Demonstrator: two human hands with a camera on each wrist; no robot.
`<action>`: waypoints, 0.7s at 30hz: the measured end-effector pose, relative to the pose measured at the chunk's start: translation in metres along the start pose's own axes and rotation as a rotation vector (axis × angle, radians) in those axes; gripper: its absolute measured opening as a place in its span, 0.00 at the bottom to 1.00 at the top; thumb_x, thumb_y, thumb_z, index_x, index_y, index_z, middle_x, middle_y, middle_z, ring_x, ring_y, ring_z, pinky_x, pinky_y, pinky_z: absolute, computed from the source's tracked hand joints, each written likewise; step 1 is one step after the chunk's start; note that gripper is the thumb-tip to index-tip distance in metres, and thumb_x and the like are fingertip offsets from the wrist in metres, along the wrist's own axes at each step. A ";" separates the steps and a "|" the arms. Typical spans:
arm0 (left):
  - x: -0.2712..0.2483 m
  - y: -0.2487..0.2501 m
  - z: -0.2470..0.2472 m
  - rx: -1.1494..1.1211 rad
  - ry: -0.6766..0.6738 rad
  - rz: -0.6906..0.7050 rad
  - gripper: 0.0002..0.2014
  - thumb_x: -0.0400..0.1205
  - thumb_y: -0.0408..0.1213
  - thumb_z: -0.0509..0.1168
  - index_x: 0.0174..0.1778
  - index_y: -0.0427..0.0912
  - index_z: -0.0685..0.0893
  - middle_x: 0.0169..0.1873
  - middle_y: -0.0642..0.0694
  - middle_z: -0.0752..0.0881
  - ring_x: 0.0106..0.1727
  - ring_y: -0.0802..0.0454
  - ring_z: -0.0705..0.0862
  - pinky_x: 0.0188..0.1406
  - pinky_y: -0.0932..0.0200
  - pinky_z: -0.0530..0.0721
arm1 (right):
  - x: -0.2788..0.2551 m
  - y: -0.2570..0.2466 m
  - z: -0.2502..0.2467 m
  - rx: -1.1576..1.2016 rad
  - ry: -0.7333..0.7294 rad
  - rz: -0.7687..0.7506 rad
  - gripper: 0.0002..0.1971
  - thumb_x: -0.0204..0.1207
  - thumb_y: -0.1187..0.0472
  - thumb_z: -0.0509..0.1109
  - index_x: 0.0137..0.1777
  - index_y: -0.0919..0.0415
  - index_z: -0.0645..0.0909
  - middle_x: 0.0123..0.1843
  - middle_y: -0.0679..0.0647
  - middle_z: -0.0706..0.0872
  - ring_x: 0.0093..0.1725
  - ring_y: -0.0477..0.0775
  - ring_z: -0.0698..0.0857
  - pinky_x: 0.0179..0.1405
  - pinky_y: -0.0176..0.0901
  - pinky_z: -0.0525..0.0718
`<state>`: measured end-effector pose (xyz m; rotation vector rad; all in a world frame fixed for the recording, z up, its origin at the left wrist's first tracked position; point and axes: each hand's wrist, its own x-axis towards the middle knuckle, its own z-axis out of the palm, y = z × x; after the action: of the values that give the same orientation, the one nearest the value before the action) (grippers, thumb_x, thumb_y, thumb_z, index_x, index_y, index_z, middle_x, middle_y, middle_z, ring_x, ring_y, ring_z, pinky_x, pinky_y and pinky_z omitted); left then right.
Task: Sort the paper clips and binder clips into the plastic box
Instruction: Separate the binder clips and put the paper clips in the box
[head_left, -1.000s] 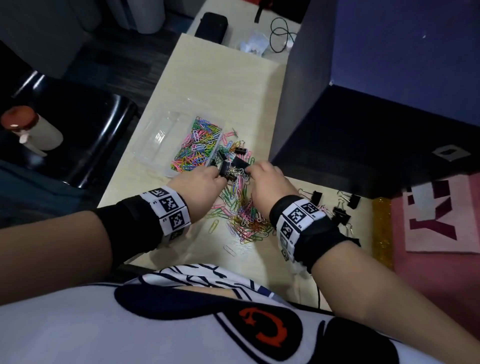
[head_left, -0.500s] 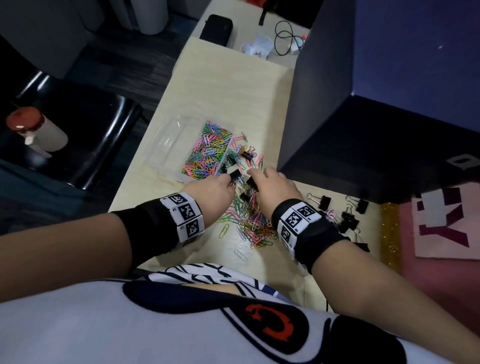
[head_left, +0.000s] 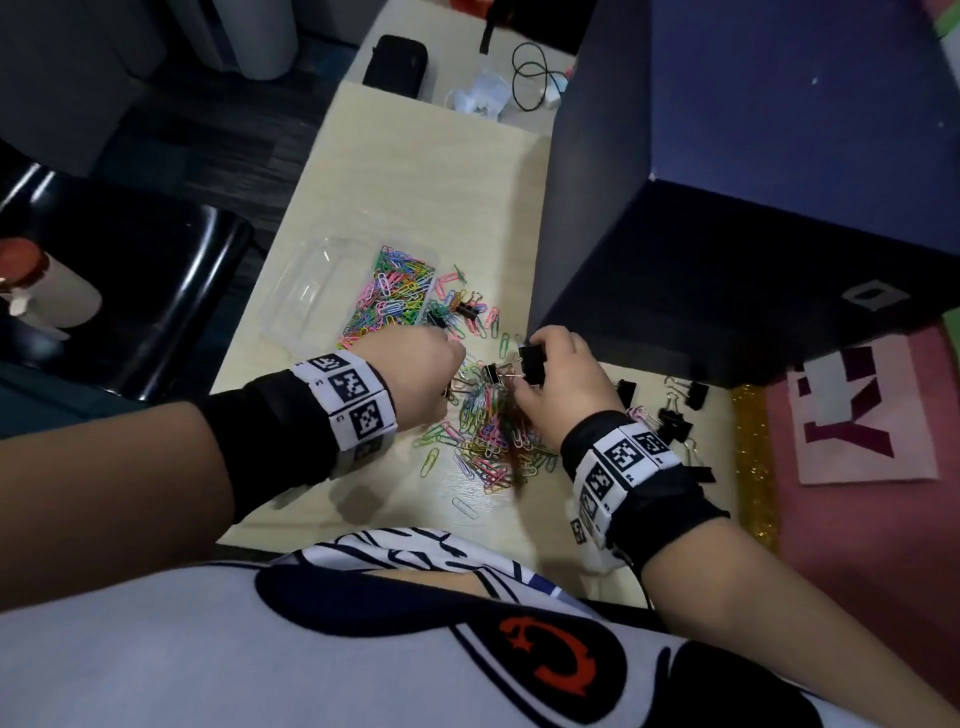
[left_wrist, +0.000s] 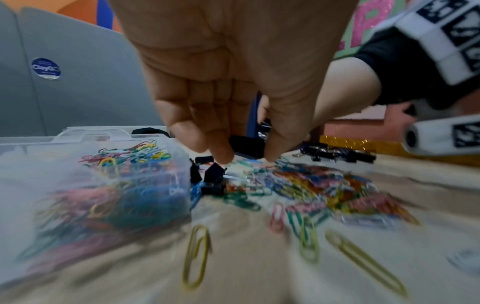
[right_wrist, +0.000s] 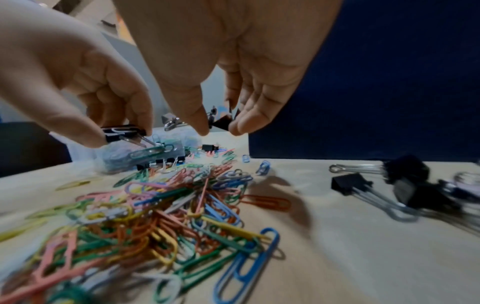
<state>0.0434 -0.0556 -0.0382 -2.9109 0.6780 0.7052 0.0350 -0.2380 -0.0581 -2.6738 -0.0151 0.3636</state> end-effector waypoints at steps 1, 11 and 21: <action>0.002 0.000 -0.003 -0.009 0.013 0.022 0.15 0.78 0.45 0.64 0.56 0.42 0.78 0.48 0.44 0.80 0.48 0.44 0.83 0.35 0.54 0.78 | -0.002 0.004 -0.003 0.019 0.009 0.032 0.21 0.76 0.56 0.70 0.67 0.54 0.70 0.66 0.55 0.74 0.58 0.57 0.81 0.56 0.48 0.81; 0.028 0.033 -0.021 -0.117 0.139 0.208 0.23 0.76 0.53 0.69 0.65 0.45 0.79 0.56 0.45 0.81 0.56 0.45 0.82 0.54 0.53 0.80 | -0.030 0.058 -0.021 0.028 0.182 0.198 0.23 0.75 0.58 0.71 0.68 0.58 0.72 0.66 0.56 0.75 0.59 0.56 0.80 0.53 0.40 0.77; 0.041 0.081 -0.016 -0.404 0.157 0.139 0.29 0.82 0.45 0.65 0.78 0.46 0.65 0.70 0.42 0.77 0.67 0.44 0.79 0.65 0.53 0.77 | -0.042 0.091 -0.019 -0.023 0.460 0.446 0.29 0.74 0.55 0.71 0.73 0.64 0.69 0.70 0.65 0.70 0.64 0.66 0.75 0.58 0.55 0.80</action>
<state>0.0473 -0.1477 -0.0399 -3.3422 0.8504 0.7047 -0.0055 -0.3313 -0.0699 -2.7017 0.7239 -0.1297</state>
